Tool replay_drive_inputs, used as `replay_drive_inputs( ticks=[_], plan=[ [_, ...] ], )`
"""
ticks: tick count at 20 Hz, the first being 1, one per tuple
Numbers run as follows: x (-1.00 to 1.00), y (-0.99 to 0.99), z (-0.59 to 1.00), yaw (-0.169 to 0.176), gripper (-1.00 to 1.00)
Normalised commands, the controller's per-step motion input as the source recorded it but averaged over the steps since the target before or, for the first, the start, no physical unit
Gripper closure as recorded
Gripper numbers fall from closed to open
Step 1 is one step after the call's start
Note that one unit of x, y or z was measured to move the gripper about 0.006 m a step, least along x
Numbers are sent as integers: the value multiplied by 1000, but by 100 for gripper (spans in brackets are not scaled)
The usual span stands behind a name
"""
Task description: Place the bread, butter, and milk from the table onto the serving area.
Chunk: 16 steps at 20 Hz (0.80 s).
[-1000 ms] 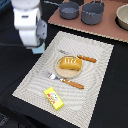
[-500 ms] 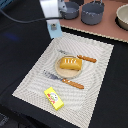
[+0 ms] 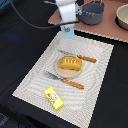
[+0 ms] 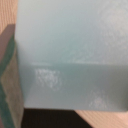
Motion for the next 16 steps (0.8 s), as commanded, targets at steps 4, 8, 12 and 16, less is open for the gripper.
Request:
replay_drive_inputs(
  ticks=[4,8,12,16],
  plan=[
    [884,525,-144,0,100],
    [629,454,-177,0,100],
    [178,368,-171,9,100],
    [6,216,-46,24,100]
  ],
)
